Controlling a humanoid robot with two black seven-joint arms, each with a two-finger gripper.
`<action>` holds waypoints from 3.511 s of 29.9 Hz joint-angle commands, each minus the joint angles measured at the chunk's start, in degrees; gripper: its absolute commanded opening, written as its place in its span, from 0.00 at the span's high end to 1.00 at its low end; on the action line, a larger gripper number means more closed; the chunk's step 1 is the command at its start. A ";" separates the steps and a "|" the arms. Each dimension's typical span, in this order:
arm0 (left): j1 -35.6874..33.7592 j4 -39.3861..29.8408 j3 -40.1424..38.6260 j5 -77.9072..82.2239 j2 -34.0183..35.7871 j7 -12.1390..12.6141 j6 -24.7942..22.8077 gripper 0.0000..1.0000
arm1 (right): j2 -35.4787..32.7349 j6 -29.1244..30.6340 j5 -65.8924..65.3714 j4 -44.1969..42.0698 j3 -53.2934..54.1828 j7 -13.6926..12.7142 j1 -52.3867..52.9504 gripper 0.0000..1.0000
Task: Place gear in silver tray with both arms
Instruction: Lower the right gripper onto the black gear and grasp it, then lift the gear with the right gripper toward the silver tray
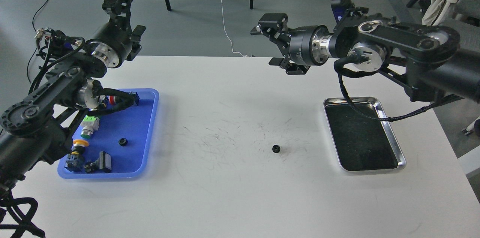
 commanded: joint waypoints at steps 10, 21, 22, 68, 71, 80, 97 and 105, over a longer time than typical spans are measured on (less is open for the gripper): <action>2.46 -1.40 -0.09 0.39 0.27 -1.70 1.44 0.02 | 15.11 6.74 -2.27 -0.12 -21.99 -4.98 4.37 0.02; 3.25 -1.40 -0.09 0.39 0.27 -3.90 1.71 0.02 | 15.11 9.38 1.86 -0.64 -29.46 -5.15 4.38 0.02; 3.25 -1.40 -0.09 0.39 0.27 -3.90 1.71 0.02 | 15.11 9.47 1.86 -0.64 -29.55 -5.15 4.46 0.02; 2.64 -1.40 -0.18 0.39 -0.17 -3.99 2.50 0.02 | 15.11 12.19 11.35 -3.11 -29.29 -4.98 2.88 0.20; 2.55 -1.40 -0.18 0.39 -0.08 -3.99 2.50 0.02 | 15.11 12.28 11.35 -2.75 -29.29 -5.06 2.71 0.20; 2.46 -1.40 -0.27 0.39 -0.08 -3.99 2.58 0.02 | 15.11 12.28 10.39 -3.02 -29.38 -5.59 2.18 0.28; 2.37 -1.40 -0.27 0.39 -0.17 -3.99 2.58 0.02 | 15.11 12.11 8.02 -3.63 -30.08 -7.79 2.00 0.60; 2.37 -1.40 -0.27 0.39 -0.17 -3.99 2.59 0.02 | 15.11 11.58 7.66 -3.72 -30.08 -7.61 1.92 0.98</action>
